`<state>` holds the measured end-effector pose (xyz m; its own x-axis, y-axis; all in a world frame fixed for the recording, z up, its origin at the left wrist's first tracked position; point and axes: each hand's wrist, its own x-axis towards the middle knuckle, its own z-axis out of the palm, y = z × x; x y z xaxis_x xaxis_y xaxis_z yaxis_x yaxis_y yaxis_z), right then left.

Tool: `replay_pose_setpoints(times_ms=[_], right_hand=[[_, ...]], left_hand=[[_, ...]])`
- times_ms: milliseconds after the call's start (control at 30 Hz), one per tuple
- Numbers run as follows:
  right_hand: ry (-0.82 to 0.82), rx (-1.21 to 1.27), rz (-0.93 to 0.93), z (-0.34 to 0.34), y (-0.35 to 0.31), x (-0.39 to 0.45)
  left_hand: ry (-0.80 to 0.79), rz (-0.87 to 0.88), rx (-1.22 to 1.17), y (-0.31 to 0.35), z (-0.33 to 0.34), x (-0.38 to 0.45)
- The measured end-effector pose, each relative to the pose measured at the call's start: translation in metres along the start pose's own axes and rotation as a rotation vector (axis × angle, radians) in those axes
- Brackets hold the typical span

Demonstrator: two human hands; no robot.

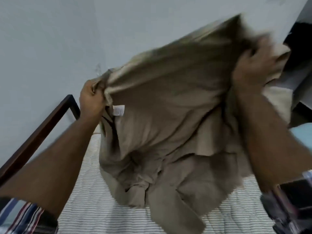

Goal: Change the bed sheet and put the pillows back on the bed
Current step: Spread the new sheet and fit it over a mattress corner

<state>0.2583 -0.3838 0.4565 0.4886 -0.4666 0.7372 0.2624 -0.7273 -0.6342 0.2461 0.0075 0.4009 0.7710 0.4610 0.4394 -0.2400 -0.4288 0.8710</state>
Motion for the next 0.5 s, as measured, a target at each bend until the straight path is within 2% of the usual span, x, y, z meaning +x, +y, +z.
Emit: replay_pose_setpoints(times_ms=[33,100,133,167,200,233,300,333,367,400,467,500], right_hand=[[-0.183,-0.061,0.008,0.004,0.008,-0.018],[-0.645,-0.19,0.197,0.004,0.037,-0.057],[-0.748,-0.196,0.313,-0.001,0.054,-0.072],[-0.742,-0.199,0.38,-0.007,0.065,-0.078],[-0.611,-0.176,0.42,-0.014,0.069,-0.074],[-0.397,-0.123,0.373,-0.024,0.062,-0.065],[0.042,0.035,0.131,-0.044,0.036,-0.045],[0.118,0.074,0.04,-0.051,0.023,-0.046],[0.071,0.049,-0.011,-0.053,0.022,-0.057],[-0.071,-0.023,-0.028,-0.052,0.033,-0.072],[-0.49,-0.257,0.068,-0.051,0.062,-0.109],[-0.581,-0.281,0.1,-0.055,0.071,-0.123]], left_hand=[[-0.017,-0.011,0.023,-0.007,-0.004,0.001],[-0.071,-0.052,0.133,-0.027,-0.018,-0.004],[-0.093,-0.065,0.18,-0.036,-0.025,-0.007],[-0.098,-0.067,0.201,-0.042,-0.031,-0.01],[-0.082,-0.062,0.208,-0.043,-0.035,-0.013],[-0.06,-0.059,0.212,-0.042,-0.039,-0.015],[-0.032,-0.03,0.207,-0.035,-0.043,-0.017],[-0.022,-0.017,0.177,-0.032,-0.045,-0.019],[-0.005,0.002,0.148,-0.029,-0.049,-0.022],[0.023,0.011,0.138,-0.025,-0.054,-0.027],[0.021,-0.011,0.176,-0.027,-0.068,-0.035],[0.013,-0.042,0.225,-0.03,-0.074,-0.039]])
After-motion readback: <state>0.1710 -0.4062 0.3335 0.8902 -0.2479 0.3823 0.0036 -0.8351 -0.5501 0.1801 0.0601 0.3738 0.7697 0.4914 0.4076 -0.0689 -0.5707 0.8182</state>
